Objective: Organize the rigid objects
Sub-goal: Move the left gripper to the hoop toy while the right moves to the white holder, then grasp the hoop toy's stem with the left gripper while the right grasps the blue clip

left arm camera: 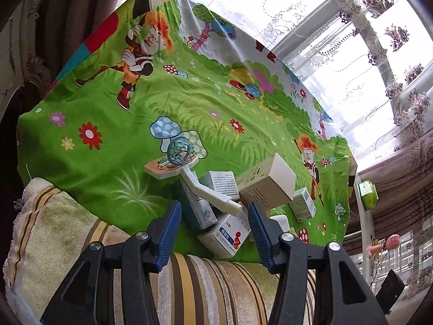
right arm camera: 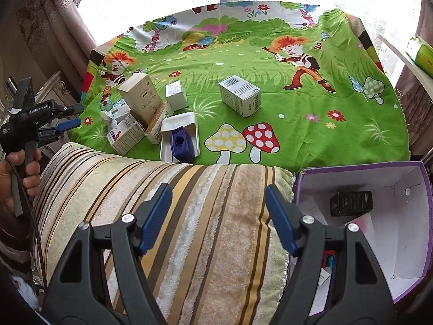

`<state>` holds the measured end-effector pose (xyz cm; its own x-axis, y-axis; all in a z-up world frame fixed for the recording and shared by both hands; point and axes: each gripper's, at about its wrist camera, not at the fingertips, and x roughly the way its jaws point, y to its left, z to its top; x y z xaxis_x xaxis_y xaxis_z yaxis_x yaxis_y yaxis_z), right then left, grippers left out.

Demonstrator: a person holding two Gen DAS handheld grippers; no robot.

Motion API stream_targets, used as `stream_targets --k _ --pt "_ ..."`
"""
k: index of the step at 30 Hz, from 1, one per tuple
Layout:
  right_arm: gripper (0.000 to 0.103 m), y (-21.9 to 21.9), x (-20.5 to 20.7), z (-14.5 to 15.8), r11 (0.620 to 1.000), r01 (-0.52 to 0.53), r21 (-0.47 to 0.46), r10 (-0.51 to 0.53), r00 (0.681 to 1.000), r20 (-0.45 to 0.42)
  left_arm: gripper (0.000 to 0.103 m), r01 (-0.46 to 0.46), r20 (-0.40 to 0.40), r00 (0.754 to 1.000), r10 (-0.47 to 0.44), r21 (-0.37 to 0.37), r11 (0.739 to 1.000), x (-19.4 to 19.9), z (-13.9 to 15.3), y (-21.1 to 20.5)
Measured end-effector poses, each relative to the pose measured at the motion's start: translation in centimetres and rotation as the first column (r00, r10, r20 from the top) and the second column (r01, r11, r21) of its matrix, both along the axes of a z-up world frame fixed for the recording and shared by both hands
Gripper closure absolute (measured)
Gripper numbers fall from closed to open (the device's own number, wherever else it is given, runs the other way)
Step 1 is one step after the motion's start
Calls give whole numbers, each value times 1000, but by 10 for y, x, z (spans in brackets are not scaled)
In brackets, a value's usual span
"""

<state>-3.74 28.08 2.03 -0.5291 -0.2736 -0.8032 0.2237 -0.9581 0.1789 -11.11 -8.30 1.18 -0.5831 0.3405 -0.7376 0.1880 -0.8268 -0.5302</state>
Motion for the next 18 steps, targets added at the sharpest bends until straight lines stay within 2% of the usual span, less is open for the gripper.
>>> stream_targets --k 6,14,16,18 --pt "32 -31 -21 -6 999 -41 26 41 999 -4 51 -68 52 997 64 84 994 -18 -14 -16" --pt "38 -60 -47 -20 991 -108 77 106 994 21 51 -136 126 985 120 131 982 -39 -41 -15" --pt "39 -63 -51 -27 989 -115 88 112 993 38 51 -145 141 982 127 124 982 -42 -48 -14" --pt "44 -67 -56 -34 987 -126 95 121 991 59 51 -156 150 979 136 133 979 -44 -53 -14"
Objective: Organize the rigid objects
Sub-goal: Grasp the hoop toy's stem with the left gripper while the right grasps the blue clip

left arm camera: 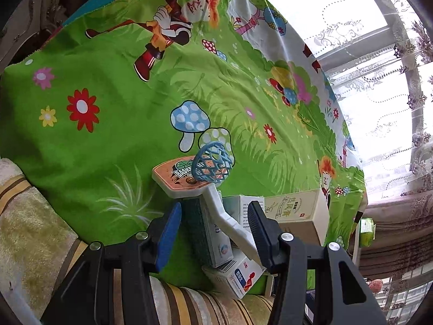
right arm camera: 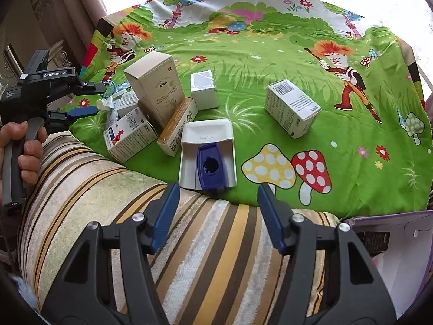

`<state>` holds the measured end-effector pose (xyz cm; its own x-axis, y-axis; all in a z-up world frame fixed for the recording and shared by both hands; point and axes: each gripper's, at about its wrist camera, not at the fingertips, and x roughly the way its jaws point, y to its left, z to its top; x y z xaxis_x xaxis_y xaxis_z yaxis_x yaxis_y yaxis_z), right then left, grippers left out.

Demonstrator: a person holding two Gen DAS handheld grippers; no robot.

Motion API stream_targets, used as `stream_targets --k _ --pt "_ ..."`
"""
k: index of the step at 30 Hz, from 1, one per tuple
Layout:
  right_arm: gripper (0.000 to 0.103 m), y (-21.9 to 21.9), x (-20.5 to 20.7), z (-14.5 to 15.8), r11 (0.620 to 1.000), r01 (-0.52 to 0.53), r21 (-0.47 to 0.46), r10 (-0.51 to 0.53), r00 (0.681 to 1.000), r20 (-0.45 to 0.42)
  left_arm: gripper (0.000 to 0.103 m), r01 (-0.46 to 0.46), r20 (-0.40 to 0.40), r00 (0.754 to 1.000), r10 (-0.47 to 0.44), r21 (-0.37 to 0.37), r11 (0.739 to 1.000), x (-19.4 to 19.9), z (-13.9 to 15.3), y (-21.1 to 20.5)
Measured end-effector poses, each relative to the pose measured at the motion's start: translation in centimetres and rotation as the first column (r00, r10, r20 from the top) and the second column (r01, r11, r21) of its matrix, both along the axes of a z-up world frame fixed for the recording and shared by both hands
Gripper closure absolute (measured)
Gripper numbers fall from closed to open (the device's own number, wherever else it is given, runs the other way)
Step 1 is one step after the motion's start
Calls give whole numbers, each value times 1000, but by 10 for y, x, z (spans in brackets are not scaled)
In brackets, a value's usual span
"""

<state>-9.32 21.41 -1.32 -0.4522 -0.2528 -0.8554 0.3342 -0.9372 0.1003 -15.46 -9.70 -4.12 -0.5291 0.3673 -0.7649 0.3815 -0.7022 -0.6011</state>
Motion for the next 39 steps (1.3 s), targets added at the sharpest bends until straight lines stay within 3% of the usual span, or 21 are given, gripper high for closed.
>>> stream_targets --k 8,10,15,21,31,37,39 --pt "47 -15 -13 -13 998 -37 48 36 999 30 59 39 -13 999 -40 -56 998 -7 5 8" --pt "47 -18 -16 -16 997 -45 62 43 998 36 65 44 -7 999 -45 -64 997 -9 3 9" --pt "69 -22 -21 -22 995 -68 68 63 996 61 87 62 -8 998 -62 -41 997 -10 -2 9" --pt "72 -23 -18 -21 996 -78 40 76 996 40 99 62 -36 997 -63 -25 998 -5 -1 8" --pt "73 -24 -9 -11 997 -63 38 64 997 -34 100 26 -45 999 -26 -14 1000 5 0 0" --pt "73 -25 -7 -10 997 -52 55 55 997 -55 89 26 -9 1000 -26 -42 999 -4 1 3" --pt "73 -25 -7 -10 997 -49 63 53 997 -60 76 44 12 999 -43 -53 998 -10 0 10"
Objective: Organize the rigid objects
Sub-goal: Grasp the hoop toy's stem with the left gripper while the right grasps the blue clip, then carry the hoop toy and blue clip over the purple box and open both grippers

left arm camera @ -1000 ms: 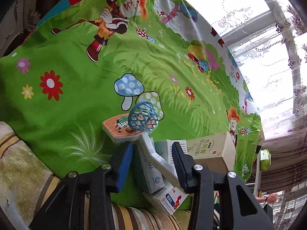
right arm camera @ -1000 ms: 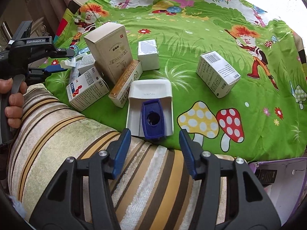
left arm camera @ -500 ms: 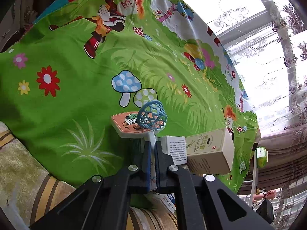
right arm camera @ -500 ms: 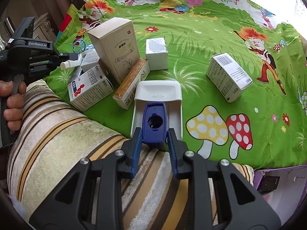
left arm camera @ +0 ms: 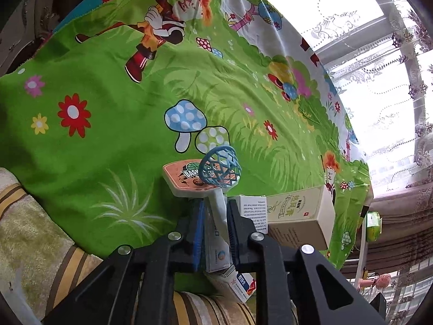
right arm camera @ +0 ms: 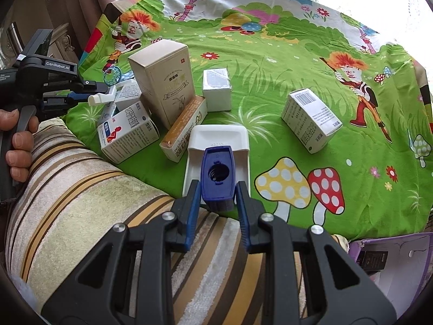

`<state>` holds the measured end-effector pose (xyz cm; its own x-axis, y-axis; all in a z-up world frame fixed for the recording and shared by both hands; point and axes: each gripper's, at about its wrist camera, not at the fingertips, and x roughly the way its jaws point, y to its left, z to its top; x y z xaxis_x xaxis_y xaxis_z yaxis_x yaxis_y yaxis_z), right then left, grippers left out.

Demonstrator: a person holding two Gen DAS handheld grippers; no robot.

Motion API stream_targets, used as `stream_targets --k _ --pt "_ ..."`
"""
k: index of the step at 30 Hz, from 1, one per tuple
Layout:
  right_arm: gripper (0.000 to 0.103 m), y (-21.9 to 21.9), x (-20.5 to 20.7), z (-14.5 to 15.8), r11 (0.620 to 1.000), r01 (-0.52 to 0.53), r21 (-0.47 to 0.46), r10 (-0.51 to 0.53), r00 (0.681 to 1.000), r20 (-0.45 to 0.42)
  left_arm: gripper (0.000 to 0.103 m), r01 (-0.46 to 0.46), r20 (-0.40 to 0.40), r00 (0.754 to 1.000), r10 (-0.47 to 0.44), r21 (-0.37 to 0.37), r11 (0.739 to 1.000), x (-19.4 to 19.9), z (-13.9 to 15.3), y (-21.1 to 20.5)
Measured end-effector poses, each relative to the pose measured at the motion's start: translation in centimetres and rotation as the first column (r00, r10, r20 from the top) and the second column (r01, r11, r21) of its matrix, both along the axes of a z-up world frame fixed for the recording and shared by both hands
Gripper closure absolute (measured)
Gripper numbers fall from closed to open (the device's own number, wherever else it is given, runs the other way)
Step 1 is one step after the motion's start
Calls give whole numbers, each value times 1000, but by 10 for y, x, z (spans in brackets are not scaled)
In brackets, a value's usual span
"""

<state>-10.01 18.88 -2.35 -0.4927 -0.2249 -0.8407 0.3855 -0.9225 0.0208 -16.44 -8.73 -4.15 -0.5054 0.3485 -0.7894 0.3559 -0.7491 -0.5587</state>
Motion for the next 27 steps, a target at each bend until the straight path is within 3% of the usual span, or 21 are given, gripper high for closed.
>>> stream_targets --k 2,13,15,17,27 --pt "73 0 1 1 1000 5 5 -5 1000 -9 71 4 11 1000 -4 -14 1000 -4 -1 5" --pt "73 2 4 5 1000 17 2 -17 999 -39 75 22 57 998 -14 -141 990 -15 -2 15" --pt "73 3 5 6 1000 22 -4 -23 999 -43 87 15 46 999 -9 -129 992 -11 -2 13" --pt "73 4 5 6 1000 25 -9 -26 999 -46 90 -1 27 1000 5 -134 991 -7 2 9" --pt "73 12 12 16 997 48 -55 -52 996 -76 91 -62 -88 995 48 -162 985 21 22 2"
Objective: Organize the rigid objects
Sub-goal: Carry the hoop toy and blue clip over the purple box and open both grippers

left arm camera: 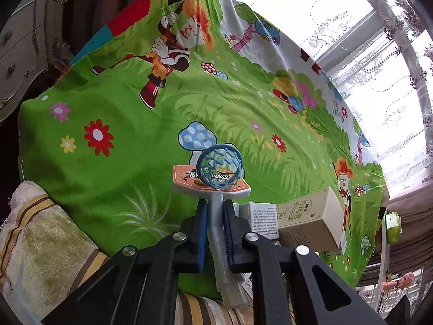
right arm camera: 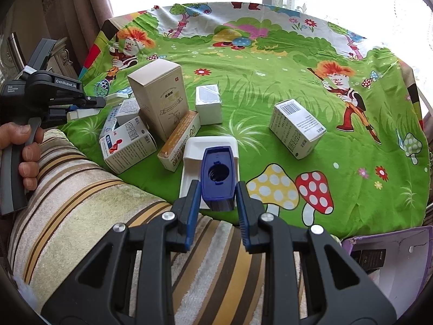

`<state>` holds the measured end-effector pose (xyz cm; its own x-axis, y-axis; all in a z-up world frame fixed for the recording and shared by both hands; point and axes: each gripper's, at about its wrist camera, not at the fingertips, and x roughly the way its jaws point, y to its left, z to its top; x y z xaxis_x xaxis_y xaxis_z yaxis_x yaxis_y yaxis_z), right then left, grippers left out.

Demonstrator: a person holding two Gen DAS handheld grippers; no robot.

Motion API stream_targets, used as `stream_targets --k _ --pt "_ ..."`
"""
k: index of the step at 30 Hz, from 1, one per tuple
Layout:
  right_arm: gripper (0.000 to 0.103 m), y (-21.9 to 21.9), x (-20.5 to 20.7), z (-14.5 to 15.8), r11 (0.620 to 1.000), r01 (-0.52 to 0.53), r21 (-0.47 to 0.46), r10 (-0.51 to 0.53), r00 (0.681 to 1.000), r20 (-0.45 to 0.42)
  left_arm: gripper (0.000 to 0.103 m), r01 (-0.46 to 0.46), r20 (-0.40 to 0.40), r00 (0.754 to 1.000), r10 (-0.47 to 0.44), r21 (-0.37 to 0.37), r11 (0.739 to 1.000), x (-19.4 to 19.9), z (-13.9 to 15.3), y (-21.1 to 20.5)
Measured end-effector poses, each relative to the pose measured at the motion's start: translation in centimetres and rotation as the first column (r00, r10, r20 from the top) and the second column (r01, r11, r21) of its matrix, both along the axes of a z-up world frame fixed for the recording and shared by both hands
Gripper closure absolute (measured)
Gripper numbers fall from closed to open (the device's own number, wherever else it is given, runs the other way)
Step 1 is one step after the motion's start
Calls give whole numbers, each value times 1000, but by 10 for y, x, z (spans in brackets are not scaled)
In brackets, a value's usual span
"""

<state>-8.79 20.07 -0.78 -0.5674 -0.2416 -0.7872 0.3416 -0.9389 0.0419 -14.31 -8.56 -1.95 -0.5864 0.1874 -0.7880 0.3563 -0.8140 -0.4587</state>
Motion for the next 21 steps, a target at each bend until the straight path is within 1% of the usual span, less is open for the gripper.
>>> stream_targets --k 4,10,15,21 --pt "73 8 3 4 999 20 -29 -20 1000 -4 91 4 -76 997 -7 -39 999 21 19 9" --pt "73 16 16 13 998 42 -48 -43 999 -19 91 50 -169 984 -61 -70 996 52 41 32" --pt "73 33 32 22 992 82 -92 -85 996 -30 91 138 -208 967 -148 -64 988 65 56 63" --pt "74 71 52 34 979 146 -142 -152 988 -35 91 272 -221 934 -280 -69 960 69 64 113"
